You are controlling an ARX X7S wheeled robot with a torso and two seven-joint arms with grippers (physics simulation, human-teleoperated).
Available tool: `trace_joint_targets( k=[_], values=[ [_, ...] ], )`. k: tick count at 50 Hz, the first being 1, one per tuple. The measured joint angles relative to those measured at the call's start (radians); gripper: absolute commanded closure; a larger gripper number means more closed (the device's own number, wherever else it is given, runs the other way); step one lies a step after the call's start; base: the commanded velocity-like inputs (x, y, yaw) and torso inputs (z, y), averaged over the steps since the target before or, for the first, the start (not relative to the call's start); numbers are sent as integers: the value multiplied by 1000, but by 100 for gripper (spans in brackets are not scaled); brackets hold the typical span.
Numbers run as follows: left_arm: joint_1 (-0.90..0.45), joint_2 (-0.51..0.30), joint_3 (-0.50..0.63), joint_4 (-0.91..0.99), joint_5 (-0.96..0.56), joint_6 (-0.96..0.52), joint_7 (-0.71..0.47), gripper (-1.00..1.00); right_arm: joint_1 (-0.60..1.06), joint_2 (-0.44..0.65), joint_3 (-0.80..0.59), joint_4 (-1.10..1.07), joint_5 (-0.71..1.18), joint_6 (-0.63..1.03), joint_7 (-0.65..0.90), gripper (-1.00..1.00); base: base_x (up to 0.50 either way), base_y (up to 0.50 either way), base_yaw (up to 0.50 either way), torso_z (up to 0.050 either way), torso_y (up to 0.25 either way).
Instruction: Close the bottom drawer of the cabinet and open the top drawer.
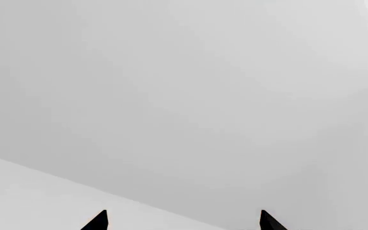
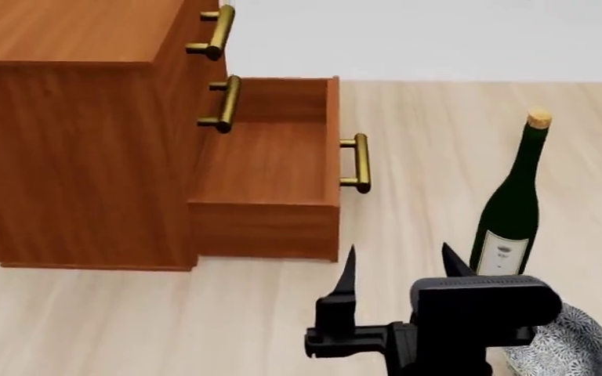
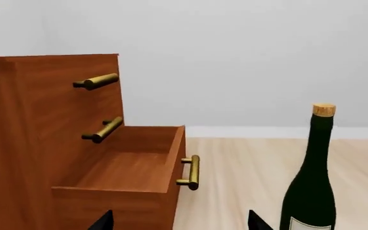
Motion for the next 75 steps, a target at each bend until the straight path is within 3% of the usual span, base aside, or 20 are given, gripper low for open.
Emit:
trace_joint_targets(
  k=[21, 75],
  values=[
    [9, -12, 20, -8, -10, 11, -13, -100, -1, 10, 3, -1, 16, -2, 19, -100, 249, 243, 0, 0, 0],
    [34, -35, 57, -5, -35, 47, -31, -100, 28, 39, 7, -5, 67, 40, 59, -100, 258, 2, 0, 0, 0]
  ],
)
